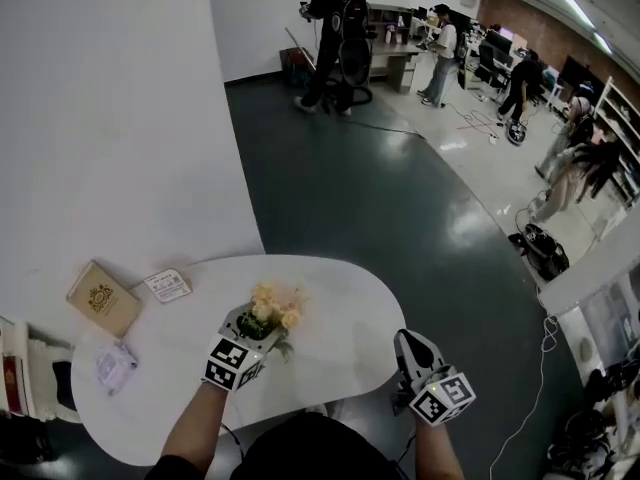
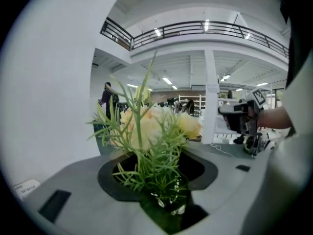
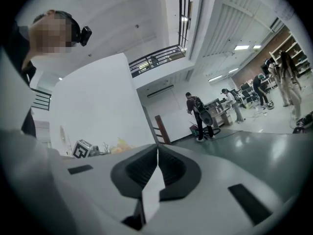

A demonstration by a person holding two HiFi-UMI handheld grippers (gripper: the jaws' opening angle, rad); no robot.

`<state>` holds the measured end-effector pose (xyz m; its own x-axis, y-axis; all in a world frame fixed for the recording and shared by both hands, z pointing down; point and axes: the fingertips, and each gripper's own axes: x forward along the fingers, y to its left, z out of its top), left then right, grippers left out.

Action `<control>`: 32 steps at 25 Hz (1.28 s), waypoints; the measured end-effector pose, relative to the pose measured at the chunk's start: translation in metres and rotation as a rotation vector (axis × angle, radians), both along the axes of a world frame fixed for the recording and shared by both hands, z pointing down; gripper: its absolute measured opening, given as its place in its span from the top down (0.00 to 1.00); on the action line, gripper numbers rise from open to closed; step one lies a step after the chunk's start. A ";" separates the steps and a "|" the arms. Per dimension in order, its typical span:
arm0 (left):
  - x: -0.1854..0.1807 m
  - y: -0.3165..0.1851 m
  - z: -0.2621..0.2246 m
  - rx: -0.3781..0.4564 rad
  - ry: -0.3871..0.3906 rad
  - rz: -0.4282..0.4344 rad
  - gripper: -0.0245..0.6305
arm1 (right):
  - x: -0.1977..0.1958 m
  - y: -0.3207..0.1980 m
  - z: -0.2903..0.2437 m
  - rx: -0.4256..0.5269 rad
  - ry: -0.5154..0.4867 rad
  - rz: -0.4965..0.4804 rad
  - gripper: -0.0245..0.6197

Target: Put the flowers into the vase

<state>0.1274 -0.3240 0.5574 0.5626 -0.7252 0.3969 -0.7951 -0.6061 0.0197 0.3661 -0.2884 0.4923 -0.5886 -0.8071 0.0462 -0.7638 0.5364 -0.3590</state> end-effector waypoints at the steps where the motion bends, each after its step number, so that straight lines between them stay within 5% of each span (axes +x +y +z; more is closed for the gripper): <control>1: -0.009 0.001 -0.012 0.031 0.030 -0.020 0.63 | -0.011 -0.001 -0.004 0.009 0.002 -0.024 0.92; 6: -0.054 0.016 -0.059 0.132 0.198 -0.143 0.63 | -0.058 -0.006 -0.020 0.048 0.001 -0.141 0.92; 10: -0.091 0.038 -0.073 0.143 0.255 -0.261 0.63 | -0.097 -0.009 -0.014 0.025 -0.032 -0.251 0.92; 17: -0.150 0.088 -0.086 0.173 0.203 -0.461 0.63 | -0.169 -0.018 -0.010 -0.012 -0.060 -0.463 0.92; 23: -0.220 0.158 -0.093 0.225 0.200 -0.683 0.63 | -0.272 -0.003 -0.028 0.043 -0.057 -0.714 0.92; 32: -0.296 0.236 -0.101 0.291 0.220 -0.853 0.63 | -0.369 0.045 -0.037 0.075 -0.035 -0.889 0.92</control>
<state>-0.1689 -0.0883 0.4563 -0.1660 -0.9827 0.0817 -0.9707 0.1774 0.1622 -0.0027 -0.2438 0.4556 -0.9985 -0.0523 -0.0182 -0.0440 0.9482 -0.3147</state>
